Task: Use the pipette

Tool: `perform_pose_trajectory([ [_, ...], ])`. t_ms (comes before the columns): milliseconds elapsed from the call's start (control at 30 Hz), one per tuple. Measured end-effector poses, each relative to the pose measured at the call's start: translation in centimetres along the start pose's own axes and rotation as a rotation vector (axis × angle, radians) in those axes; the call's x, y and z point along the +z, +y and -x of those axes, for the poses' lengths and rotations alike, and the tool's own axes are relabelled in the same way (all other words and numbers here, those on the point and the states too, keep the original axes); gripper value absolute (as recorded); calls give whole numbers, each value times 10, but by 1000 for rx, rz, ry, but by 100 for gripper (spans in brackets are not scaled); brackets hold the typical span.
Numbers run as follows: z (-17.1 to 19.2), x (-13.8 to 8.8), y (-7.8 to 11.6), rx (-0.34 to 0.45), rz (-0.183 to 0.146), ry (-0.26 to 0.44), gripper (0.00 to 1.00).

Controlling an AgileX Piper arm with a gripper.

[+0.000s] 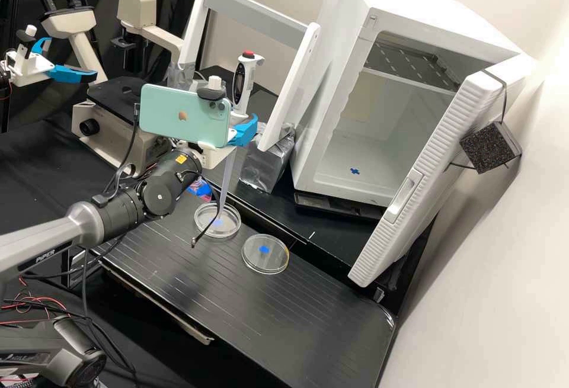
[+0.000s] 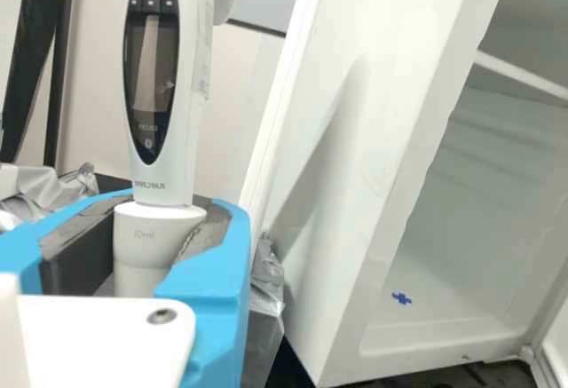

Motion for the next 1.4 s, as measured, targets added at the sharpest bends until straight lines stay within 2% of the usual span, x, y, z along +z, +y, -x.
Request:
perform_pose_trajectory([
  [400,0,-4,14,46,10,9,0],
  [500,0,-4,14,48,2,8,0],
  [1033,-1,-5,16,52,3,11,0],
  [1167,-3,-12,22,65,7,43,0],
  [1333,-20,-40,30,46,-1,150,0],
  [1400,-26,-51,32,34,-6,172,0],
])
